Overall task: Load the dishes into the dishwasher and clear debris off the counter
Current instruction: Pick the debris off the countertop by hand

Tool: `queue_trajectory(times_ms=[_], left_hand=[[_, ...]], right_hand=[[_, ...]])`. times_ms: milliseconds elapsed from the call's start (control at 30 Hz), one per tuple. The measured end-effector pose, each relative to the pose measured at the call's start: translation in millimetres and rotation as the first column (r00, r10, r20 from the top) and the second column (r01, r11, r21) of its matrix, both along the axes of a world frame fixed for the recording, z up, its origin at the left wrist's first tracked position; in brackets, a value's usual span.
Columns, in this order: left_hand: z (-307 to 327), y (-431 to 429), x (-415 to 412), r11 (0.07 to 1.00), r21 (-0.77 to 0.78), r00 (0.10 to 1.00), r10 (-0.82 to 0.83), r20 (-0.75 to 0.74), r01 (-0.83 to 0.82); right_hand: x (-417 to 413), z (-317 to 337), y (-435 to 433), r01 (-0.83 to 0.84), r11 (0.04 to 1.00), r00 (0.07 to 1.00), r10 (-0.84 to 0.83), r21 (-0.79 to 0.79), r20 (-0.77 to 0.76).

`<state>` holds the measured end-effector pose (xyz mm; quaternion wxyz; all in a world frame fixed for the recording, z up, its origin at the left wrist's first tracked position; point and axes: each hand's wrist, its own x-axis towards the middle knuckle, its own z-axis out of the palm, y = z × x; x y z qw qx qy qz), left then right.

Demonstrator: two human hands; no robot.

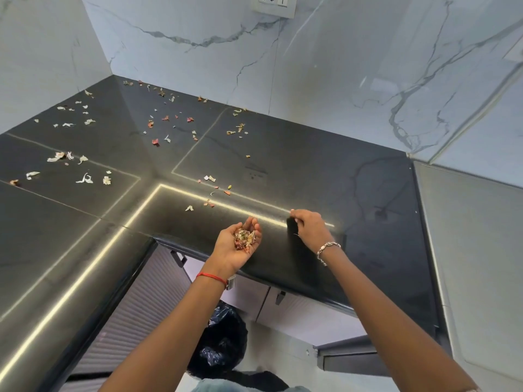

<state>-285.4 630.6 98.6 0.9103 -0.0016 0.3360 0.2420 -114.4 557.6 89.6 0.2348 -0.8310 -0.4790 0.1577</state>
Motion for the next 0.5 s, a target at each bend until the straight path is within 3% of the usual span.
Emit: queue_trajectory(times_ms=[100,200,267,367,433,500], left_hand=[[-0.6,-2.8,-4.8,1.0,0.002,1.0,-0.018,-0.014,0.018],[-2.9,-5.1,-9.6,1.0,-0.006,0.999,-0.031,-0.025,0.03],[-4.7,-6.9,-13.4,0.999,-0.012,0.999,-0.035,-0.026,0.035],[-7.2,-8.6,-19.2,0.999,-0.018,0.999,-0.04,-0.025,0.039],[-9.1,-9.5,-22.6,0.999,-0.02,0.999,-0.039,-0.029,0.039],[-11.2,-10.7,-25.3,0.999,-0.024,0.999,-0.042,-0.032,0.041]], right_hand=[[-0.1,-12.8,-13.9,-0.117,0.984,0.992,0.122,-0.137,0.03],[-10.1,-23.3,-34.5,-0.176,0.977,0.98,0.185,-0.121,0.072],[-15.5,-22.2,-46.0,-0.12,0.993,0.993,0.12,-0.022,0.017],[-19.2,-17.4,-55.8,0.14,0.975,0.99,-0.134,0.175,-0.044],[-24.3,-18.3,-56.6,0.227,0.963,0.974,-0.224,0.148,-0.037],[-34.4,-25.3,-53.4,0.189,0.981,0.982,-0.19,0.042,0.022]])
